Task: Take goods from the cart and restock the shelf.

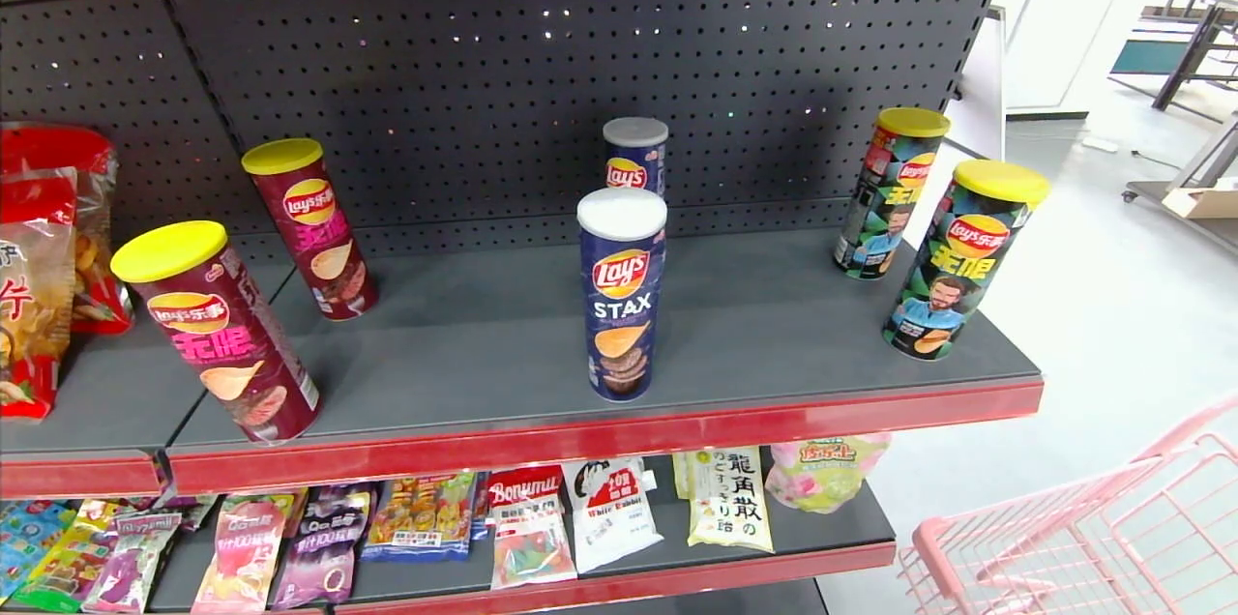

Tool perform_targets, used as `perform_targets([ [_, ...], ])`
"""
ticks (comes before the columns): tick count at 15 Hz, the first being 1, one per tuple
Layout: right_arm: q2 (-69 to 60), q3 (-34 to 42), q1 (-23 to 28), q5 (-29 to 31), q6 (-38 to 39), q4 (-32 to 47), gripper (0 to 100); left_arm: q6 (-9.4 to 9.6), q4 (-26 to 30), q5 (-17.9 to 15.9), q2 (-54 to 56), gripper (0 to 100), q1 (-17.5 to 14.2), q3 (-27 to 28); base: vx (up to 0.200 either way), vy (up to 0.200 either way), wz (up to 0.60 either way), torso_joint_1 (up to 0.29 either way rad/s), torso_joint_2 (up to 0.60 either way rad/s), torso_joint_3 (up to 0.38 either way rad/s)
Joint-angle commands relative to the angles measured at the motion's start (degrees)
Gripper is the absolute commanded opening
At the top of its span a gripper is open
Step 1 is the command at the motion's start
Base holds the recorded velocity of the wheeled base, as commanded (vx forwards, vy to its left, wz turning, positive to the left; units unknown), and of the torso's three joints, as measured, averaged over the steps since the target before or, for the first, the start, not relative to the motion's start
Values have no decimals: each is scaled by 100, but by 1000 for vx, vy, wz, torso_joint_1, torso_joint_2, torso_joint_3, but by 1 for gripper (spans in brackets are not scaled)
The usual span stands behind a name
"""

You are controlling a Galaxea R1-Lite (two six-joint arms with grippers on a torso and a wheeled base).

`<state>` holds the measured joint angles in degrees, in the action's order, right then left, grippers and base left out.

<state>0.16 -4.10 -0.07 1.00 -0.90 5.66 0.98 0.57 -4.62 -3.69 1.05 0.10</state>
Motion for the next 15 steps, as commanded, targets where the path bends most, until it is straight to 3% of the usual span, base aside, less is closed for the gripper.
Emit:
perform_targets([
  [1,-16,102,7,779,196,-240,100,-36,22,154,361,100,-70,-1,0,0,0,0,0,0],
  [2,-16,155,7,920,248,-311,100,-54,4,392,361,100,-70,-10,0,0,0,0,0,0],
  [3,-16,190,7,577,11,-390,100,-71,4,392,361,100,-70,-10,0,0,0,0,0,0],
  [5,-16,216,7,-706,-358,-680,100,-62,4,383,361,100,-70,-10,0,0,0,0,0,0],
  [7,-16,357,7,-698,-507,-741,100,-62,4,383,361,100,-70,-10,0,0,0,0,0,0],
  [9,-16,401,16,-30,152,-557,100,-62,4,392,361,100,-70,-10,0,0,0,0,0,0],
  [15,-16,401,16,-82,143,-566,100,-71,4,392,361,100,-70,-10,0,0,0,0,0,0],
])
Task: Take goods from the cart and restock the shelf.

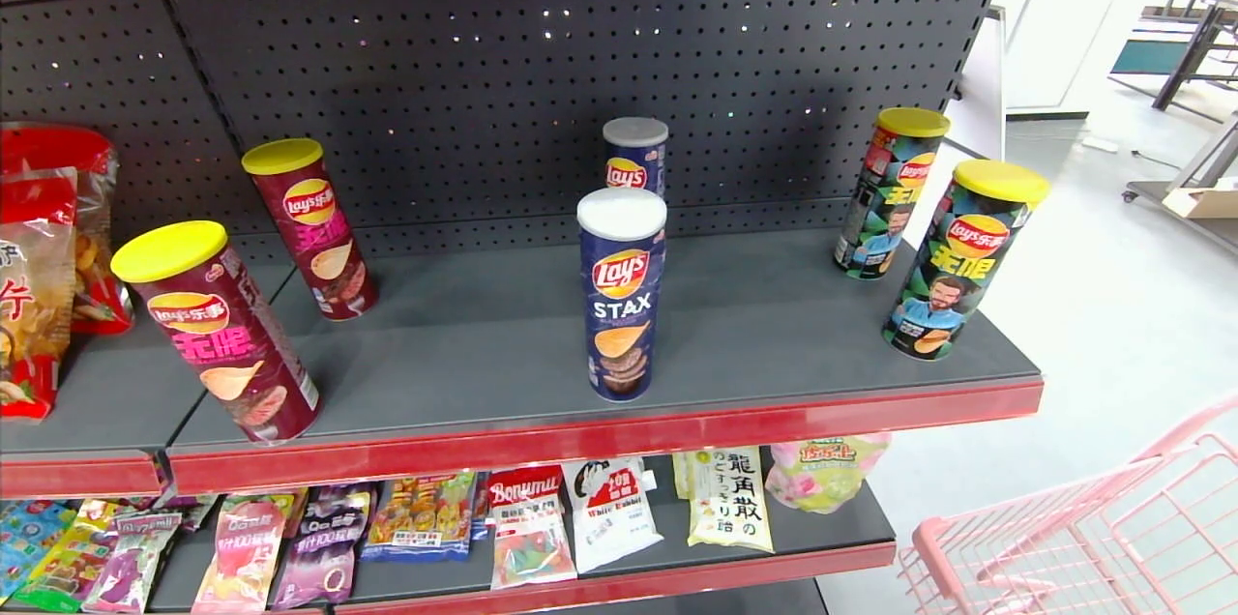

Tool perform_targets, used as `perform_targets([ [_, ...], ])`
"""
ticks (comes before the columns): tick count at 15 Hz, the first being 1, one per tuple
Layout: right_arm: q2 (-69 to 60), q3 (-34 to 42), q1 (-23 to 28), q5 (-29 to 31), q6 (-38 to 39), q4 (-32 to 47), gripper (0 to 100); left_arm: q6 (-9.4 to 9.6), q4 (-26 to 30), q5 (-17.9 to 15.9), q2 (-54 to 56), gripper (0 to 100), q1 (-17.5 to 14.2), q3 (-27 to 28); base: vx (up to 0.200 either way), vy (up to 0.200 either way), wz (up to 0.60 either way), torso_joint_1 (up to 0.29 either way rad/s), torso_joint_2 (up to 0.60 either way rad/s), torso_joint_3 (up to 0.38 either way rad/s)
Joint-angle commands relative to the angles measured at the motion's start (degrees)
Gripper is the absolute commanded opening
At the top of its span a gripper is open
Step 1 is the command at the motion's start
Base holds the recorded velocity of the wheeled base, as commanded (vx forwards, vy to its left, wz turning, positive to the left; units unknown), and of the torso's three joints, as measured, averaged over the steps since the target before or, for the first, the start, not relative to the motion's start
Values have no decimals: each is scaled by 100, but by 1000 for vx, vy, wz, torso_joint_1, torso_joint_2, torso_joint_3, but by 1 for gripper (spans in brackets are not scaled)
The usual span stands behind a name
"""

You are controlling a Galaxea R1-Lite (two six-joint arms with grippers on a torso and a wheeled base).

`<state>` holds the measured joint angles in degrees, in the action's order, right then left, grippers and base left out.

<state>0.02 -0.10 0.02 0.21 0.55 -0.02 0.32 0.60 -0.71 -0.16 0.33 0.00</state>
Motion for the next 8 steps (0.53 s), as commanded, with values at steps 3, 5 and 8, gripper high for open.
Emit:
perform_targets([
  [3,-2,1,6,6,7,2,100,-5,2,0,7,100,2,0,0,0,0,0,0,0],
  [5,-2,1,6,6,-2,2,100,3,2,0,7,100,2,0,0,0,0,0,0,0],
  [8,-2,1,-2,-3,-20,2,100,3,2,0,7,100,2,0,0,0,0,0,0,0],
])
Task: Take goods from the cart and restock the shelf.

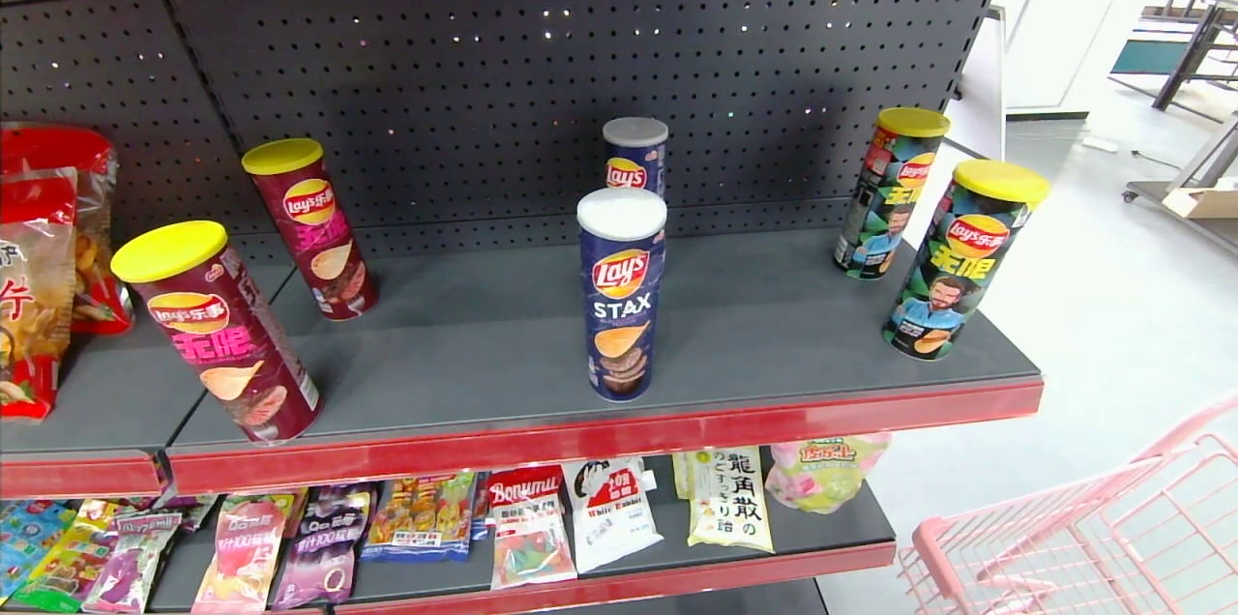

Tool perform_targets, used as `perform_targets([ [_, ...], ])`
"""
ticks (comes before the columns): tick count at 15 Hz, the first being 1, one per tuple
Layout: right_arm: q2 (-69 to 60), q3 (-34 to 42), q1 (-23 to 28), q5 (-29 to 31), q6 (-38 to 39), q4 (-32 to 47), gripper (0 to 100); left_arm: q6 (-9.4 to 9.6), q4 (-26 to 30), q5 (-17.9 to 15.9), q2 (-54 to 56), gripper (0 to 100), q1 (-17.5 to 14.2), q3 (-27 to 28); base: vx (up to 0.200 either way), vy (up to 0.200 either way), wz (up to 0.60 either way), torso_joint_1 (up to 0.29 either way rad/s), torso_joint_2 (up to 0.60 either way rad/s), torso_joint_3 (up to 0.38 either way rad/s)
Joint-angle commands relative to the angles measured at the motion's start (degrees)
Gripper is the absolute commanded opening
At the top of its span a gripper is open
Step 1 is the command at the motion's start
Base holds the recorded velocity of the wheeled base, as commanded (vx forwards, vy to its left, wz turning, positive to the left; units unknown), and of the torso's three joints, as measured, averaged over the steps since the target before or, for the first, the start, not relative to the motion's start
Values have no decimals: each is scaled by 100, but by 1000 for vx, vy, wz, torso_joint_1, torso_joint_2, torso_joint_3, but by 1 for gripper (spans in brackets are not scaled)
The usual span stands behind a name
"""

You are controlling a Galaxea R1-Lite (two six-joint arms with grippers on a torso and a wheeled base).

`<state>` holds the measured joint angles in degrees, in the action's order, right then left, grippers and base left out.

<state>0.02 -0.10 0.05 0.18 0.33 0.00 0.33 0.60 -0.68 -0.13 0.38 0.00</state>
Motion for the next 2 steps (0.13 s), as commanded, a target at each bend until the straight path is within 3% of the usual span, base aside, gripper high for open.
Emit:
perform_targets([
  [1,-2,1,-5,-1,2,9,100,2,2,-2,5,100,-3,0,0,0,0,0,0,0],
  [2,-2,1,-5,-1,2,0,100,2,2,-2,5,100,-3,0,0,0,0,0,0,0],
])
